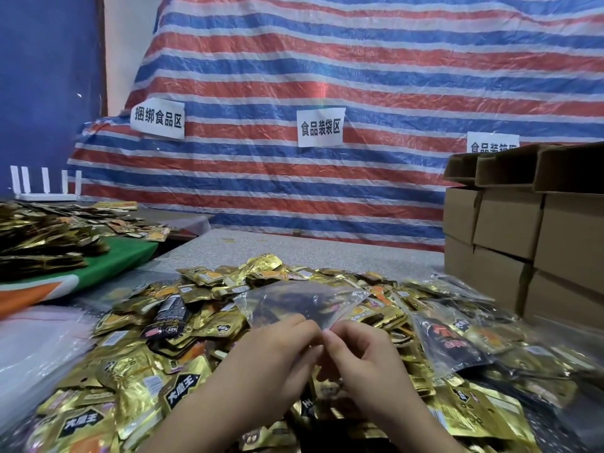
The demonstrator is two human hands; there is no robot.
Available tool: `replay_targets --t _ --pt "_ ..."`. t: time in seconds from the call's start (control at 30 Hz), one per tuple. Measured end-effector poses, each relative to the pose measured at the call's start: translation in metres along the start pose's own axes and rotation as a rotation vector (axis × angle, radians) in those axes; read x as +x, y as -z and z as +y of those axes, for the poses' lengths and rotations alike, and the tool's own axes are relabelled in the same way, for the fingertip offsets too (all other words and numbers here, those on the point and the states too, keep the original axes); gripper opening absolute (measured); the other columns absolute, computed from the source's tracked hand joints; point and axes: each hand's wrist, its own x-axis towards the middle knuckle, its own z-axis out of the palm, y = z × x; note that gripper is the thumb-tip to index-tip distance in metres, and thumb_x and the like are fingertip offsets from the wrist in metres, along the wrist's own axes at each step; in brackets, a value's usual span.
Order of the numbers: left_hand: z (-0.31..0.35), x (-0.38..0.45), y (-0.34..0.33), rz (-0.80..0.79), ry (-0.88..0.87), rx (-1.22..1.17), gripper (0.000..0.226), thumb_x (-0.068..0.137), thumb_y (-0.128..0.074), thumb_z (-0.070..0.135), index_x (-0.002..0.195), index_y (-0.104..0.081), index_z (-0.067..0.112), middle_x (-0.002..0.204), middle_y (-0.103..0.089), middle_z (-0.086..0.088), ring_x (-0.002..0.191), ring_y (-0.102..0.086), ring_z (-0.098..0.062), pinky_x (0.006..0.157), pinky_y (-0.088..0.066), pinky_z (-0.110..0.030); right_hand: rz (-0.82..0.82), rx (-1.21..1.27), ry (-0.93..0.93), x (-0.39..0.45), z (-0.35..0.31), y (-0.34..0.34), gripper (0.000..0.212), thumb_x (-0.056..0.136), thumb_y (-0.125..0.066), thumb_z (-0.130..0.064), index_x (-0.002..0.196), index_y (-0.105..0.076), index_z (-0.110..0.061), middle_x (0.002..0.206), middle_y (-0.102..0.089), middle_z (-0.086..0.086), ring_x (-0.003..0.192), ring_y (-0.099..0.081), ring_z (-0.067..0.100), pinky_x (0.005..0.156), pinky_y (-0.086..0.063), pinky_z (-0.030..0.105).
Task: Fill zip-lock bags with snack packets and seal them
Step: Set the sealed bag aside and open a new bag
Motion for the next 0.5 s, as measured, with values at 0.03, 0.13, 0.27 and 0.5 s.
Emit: replay_targets --t 0.03,0.13,0.27,0.5 --pt "0.0 0.0003 0.0003 -0.003 -0.004 -0.011 0.017 0.095 -0.042 0.039 0.097 -0.055 0.028 0.088 -0.05 0.012 0.079 -0.048 -0.006 0.071 -0.045 -0.031 -0.011 0.016 0.002 -0.0005 -0.0009 0.0003 0.026 0.098 -0.061 -0.014 0.073 -0.066 -0.014 0.066 -0.063 0.017 0.06 -0.055 0.017 0.059 -0.046 0.042" --pt "0.0004 0.001 0.0006 0.001 0.006 -0.093 0.019 0.095 -0.043 0.036 0.093 -0.057 0.024 0.084 -0.053 0.011 0.079 -0.05 -0.006 0.072 -0.045 -0.032 -0.036 0.042 0.003 -0.0012 -0.0027 0.0009 0.026 0.099 -0.06 -0.015 0.074 -0.067 -0.018 0.066 -0.063 0.018 0.061 -0.056 0.018 0.059 -0.046 0.037" --pt "0.0005 0.001 -0.0011 0.022 0.026 -0.174 0.017 0.095 -0.046 0.028 0.088 -0.059 0.02 0.079 -0.054 0.011 0.076 -0.051 -0.005 0.069 -0.043 -0.024 -0.059 0.058 0.014 -0.0014 -0.0034 0.0016 0.027 0.1 -0.058 -0.016 0.074 -0.067 -0.018 0.067 -0.064 0.017 0.062 -0.058 0.019 0.059 -0.048 0.039" --pt "0.004 0.0036 -0.0037 0.118 0.107 -0.319 0.019 0.094 -0.052 0.028 0.08 -0.063 0.022 0.073 -0.062 0.013 0.07 -0.058 -0.005 0.06 -0.039 -0.013 -0.017 0.254 -0.036 -0.0017 -0.0064 -0.0005 0.03 0.1 -0.055 -0.008 0.073 -0.068 -0.014 0.062 -0.065 0.003 0.056 -0.061 0.015 0.054 -0.05 0.024"
